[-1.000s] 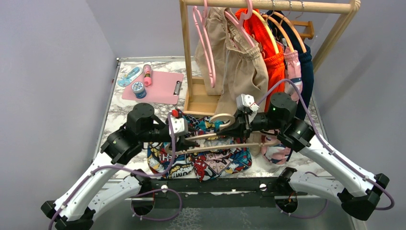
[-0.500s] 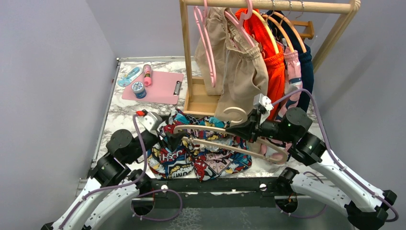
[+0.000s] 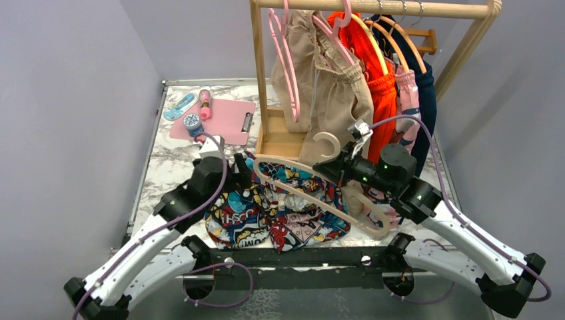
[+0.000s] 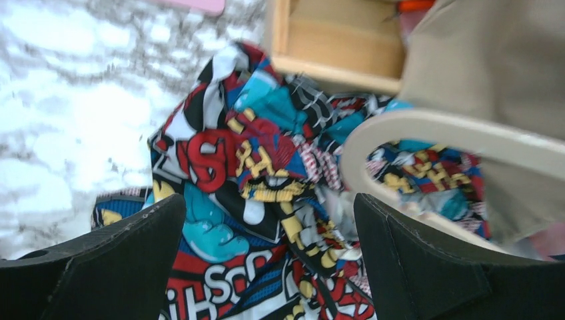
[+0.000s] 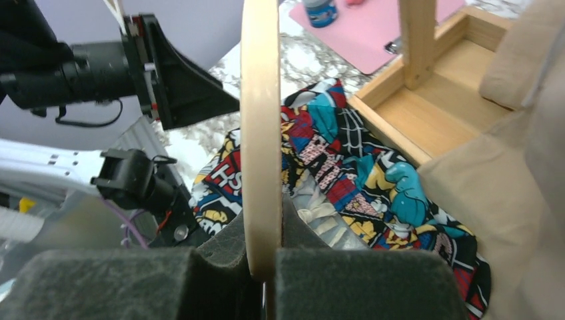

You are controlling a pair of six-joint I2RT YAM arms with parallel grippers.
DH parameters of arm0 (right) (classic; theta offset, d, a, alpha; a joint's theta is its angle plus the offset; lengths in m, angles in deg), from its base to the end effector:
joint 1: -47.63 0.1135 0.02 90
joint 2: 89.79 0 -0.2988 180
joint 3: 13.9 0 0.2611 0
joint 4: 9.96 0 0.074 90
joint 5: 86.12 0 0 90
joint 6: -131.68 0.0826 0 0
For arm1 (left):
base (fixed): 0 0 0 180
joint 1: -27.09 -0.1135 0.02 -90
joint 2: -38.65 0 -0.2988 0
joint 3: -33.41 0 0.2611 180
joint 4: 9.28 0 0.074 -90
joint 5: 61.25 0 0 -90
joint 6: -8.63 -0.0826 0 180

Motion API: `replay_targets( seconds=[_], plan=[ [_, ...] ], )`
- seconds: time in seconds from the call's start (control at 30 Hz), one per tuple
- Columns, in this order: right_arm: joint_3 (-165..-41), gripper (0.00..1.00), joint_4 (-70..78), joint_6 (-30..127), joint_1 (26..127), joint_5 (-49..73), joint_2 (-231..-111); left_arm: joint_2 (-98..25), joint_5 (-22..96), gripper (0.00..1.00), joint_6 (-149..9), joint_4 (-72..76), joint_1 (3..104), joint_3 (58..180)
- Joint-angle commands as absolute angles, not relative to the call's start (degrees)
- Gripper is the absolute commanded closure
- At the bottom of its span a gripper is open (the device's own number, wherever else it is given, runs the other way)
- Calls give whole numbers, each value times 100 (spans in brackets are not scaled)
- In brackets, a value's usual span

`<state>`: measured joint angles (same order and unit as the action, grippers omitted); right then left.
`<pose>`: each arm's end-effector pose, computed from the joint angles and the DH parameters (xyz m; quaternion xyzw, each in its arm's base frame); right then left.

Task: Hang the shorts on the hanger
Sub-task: Hang the shorts on the hanger.

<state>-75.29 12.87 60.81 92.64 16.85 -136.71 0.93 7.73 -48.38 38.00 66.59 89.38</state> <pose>0.1435 0.1698 0.3745 -0.2403 0.7163 0.4173 0.5050 0.1452 -0.0813 0.3047 -0.0443 0.8512 -0.1681 0.4952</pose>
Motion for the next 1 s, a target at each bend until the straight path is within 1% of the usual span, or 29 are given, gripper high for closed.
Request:
replay_targets(
  seconds=[0.0,0.1,0.2,0.33,0.43,0.6,0.73,0.83,0.97],
  plan=[
    [-7644,99,1312,6275,9289,1109,-13581,-563,648,1,-4069,4430,6664,9110],
    [-7433,99,1192,5900,9293,1282,-13384,-778,959,1,-4157,4359,6664,9020],
    [-7384,99,1363,5374,9294,1540,-13282,-751,969,1,-4091,4306,6664,8853],
    [-7423,99,1736,5044,9289,1544,-13264,-812,994,2,-4138,4310,6664,8826],
    [-7413,99,1881,4911,9289,1616,-13238,-1011,990,12,-4196,4335,6663,8841],
    [-7396,99,1966,4811,9292,1796,-13224,-1196,809,36,-4326,4203,6655,8750],
    [-7409,99,2001,4674,9290,1982,-13268,-1286,678,42,-4518,3904,6644,8644],
    [-7449,99,2082,4568,9296,2134,-13376,-1483,644,50,-4602,3735,6590,8593],
    [-7449,99,2151,4494,9293,2318,-13535,-1678,709,50,-4639,3548,6511,8489]
  ],
)
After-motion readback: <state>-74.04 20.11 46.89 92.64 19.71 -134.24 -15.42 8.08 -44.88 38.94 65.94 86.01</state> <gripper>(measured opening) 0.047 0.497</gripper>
